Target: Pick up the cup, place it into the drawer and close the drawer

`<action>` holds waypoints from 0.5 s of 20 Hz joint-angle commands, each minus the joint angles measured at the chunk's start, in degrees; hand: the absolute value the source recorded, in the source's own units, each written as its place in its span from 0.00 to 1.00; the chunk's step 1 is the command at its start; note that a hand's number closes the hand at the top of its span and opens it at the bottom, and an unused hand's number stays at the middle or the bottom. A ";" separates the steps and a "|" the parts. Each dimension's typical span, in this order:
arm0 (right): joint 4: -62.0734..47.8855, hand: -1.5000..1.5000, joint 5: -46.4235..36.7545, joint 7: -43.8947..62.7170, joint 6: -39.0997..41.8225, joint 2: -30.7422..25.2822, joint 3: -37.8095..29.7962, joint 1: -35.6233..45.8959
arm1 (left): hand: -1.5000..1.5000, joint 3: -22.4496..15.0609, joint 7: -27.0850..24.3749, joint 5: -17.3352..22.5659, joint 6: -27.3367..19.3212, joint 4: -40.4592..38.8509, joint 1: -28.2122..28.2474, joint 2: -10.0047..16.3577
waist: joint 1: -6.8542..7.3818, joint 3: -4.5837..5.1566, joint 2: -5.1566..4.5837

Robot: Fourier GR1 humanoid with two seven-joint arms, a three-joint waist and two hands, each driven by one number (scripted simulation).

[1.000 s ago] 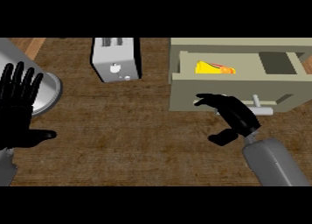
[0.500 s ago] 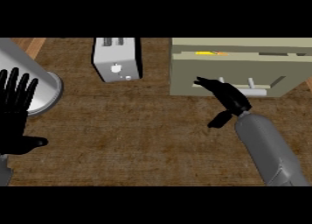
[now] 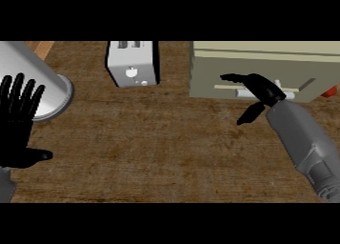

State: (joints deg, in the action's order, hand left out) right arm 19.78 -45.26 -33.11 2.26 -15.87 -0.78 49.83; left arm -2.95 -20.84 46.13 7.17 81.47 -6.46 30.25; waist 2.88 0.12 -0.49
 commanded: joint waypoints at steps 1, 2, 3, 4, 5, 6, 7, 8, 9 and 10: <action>-7.04 0.00 -0.38 2.10 0.99 -2.19 -1.78 6.63 | 0.00 0.18 0.19 0.07 1.10 -1.41 -1.35 -0.99 | 0.86 -0.25 -1.07; -7.48 0.00 0.13 -0.52 -0.32 -3.66 -2.53 4.80 | 0.00 0.18 -0.06 -0.23 0.88 1.46 1.58 -0.29 | 1.89 -0.33 -1.19; -7.90 0.00 -0.32 2.30 1.19 -3.05 -2.17 7.67 | 0.00 -0.46 -1.83 -1.21 1.66 -0.54 0.57 -1.61 | 1.98 -0.27 -1.43; -8.12 0.00 0.49 0.77 1.54 -3.78 -3.00 7.82 | 0.00 -1.25 -0.34 -2.08 0.20 -1.19 -1.13 -1.72 | 1.56 -0.31 -1.53; -8.81 0.00 0.36 1.20 0.96 -3.29 -3.04 7.75 | 0.00 -0.68 0.88 -0.88 0.14 1.71 0.86 -0.92 | 2.13 -0.33 -1.24; -8.92 0.00 0.30 -0.03 0.08 -4.23 -3.14 6.97 | 0.00 0.07 -1.34 -1.87 1.43 -0.60 0.36 -0.72 | 1.95 -0.31 -1.50; -9.13 0.00 0.11 0.75 1.19 -4.48 -3.00 8.58 | 0.00 -0.11 -0.02 -1.84 0.79 -0.91 -1.64 -0.57 | 2.00 -0.32 -1.68; -9.36 0.00 1.00 0.46 2.28 -5.75 -3.95 9.01 | 0.00 0.94 -0.40 -0.92 1.54 0.01 -0.22 0.00 | 2.47 -0.33 -1.55; -9.71 0.00 0.69 -1.29 1.98 -6.20 -3.67 7.80 | 0.00 -0.89 -1.72 -3.18 1.08 0.13 1.40 -1.36 | 1.95 -0.32 -1.39; -9.94 0.00 0.16 -2.06 1.72 -6.60 -3.21 7.44 | 0.00 -0.35 -0.06 -2.33 -0.39 -1.09 -2.07 -1.68 | 1.62 -0.35 -1.76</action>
State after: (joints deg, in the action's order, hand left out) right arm 12.02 -45.24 -38.40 6.57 -18.19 -2.28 54.03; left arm -3.17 -21.35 44.39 7.82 81.16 -6.79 29.29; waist 3.98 0.16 -0.61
